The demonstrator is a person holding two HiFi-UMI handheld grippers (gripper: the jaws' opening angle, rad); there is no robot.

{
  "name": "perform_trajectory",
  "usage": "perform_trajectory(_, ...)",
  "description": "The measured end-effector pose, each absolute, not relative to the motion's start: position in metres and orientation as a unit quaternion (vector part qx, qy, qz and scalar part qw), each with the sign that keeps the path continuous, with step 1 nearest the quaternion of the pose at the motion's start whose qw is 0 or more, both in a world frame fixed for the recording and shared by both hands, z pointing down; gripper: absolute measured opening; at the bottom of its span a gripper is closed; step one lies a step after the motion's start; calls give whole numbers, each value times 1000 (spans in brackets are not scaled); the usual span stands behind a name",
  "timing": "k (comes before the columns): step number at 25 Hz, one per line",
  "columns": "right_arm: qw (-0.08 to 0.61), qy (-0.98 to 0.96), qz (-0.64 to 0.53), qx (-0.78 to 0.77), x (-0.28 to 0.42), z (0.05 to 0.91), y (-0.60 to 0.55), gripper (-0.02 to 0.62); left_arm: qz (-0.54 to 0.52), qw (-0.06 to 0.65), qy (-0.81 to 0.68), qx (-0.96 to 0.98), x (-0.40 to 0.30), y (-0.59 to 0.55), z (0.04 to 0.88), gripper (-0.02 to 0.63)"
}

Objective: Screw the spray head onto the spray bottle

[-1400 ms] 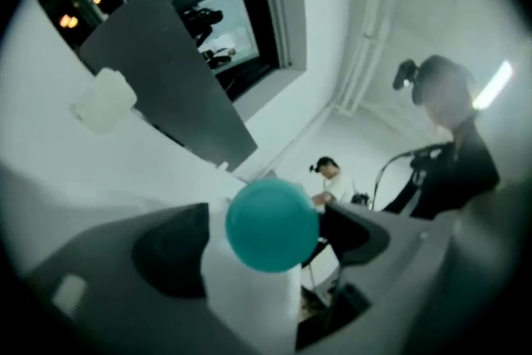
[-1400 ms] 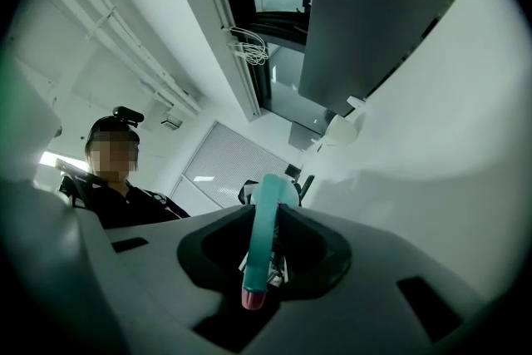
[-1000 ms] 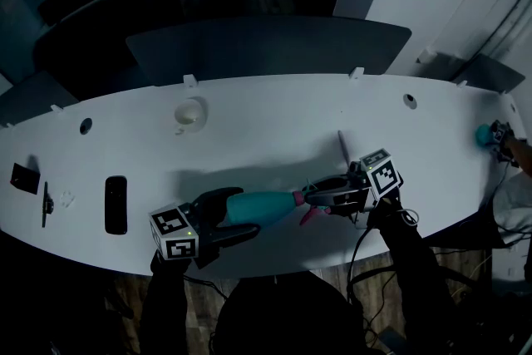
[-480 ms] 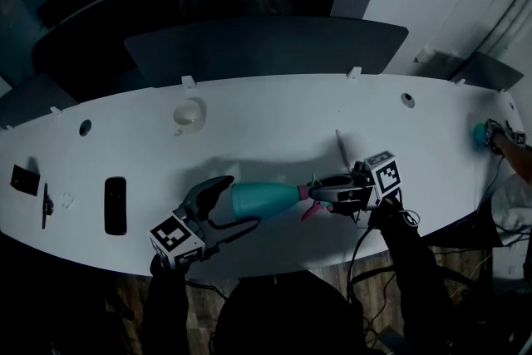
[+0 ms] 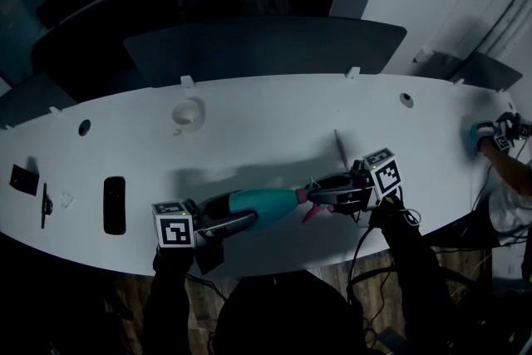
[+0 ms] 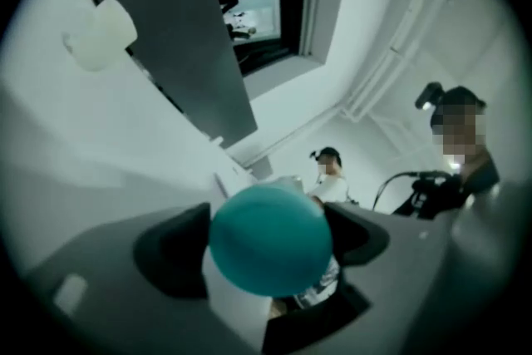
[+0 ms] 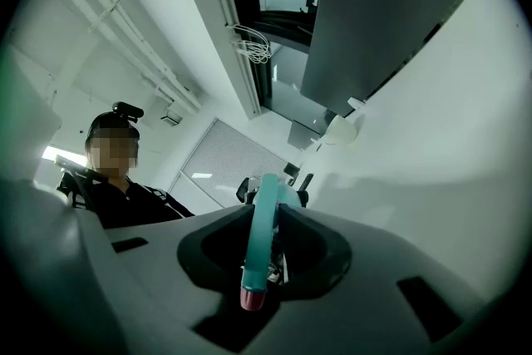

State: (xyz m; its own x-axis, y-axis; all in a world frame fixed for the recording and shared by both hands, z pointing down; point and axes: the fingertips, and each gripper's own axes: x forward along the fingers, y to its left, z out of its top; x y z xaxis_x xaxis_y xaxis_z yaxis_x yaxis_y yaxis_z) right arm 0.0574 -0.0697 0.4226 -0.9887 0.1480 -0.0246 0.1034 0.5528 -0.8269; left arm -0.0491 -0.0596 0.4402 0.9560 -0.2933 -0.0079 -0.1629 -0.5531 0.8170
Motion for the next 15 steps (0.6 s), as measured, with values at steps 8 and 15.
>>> perform_trajectory(8, 19, -877, 476, -69, 58, 423, -72, 95, -2, 272, -153, 950, -45, -50, 435, 425)
perform_trajectory(15, 20, -850, 523, -67, 58, 435, -70, 95, 213, -164, -183, 945, -37, -45, 423, 423)
